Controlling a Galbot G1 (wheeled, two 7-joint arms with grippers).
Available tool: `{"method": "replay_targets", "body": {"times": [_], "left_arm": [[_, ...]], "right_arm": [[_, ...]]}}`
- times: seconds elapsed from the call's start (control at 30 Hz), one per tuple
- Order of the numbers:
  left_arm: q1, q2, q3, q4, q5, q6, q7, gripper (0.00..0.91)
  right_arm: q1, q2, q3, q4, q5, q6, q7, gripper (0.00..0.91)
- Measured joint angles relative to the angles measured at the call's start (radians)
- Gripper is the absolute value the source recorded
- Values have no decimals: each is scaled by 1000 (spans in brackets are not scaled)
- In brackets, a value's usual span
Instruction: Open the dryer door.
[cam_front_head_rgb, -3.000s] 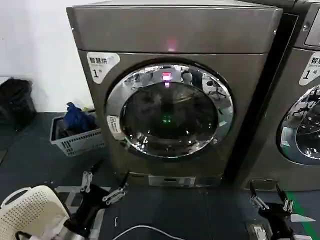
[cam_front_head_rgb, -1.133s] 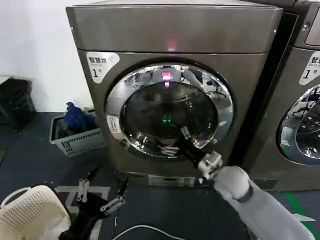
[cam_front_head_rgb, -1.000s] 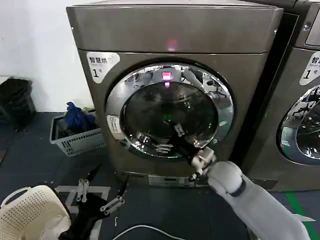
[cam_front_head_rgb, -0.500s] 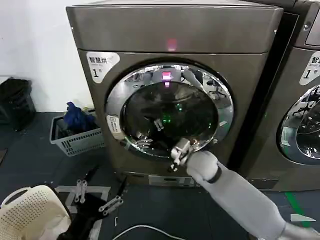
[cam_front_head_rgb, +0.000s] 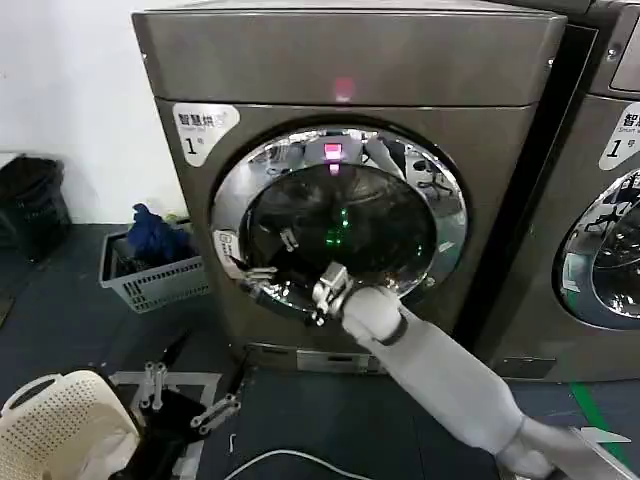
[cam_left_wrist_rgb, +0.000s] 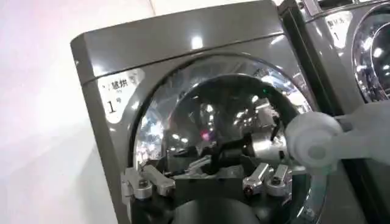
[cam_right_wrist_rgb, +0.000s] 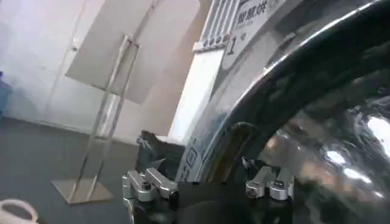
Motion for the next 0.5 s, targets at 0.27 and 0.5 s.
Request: {"method": "replay_targets", "body": {"times": [0.27,0.5], "left_arm": [[4,-2,-4,-4,-2,-5,-1,907],[6,-2,-14,-5,-5,-9,-1,907]], "right_arm": [[27,48,-9,-76,-8,31,-44,907],[52,71,-24,-131,8,106,-128,907]]}}
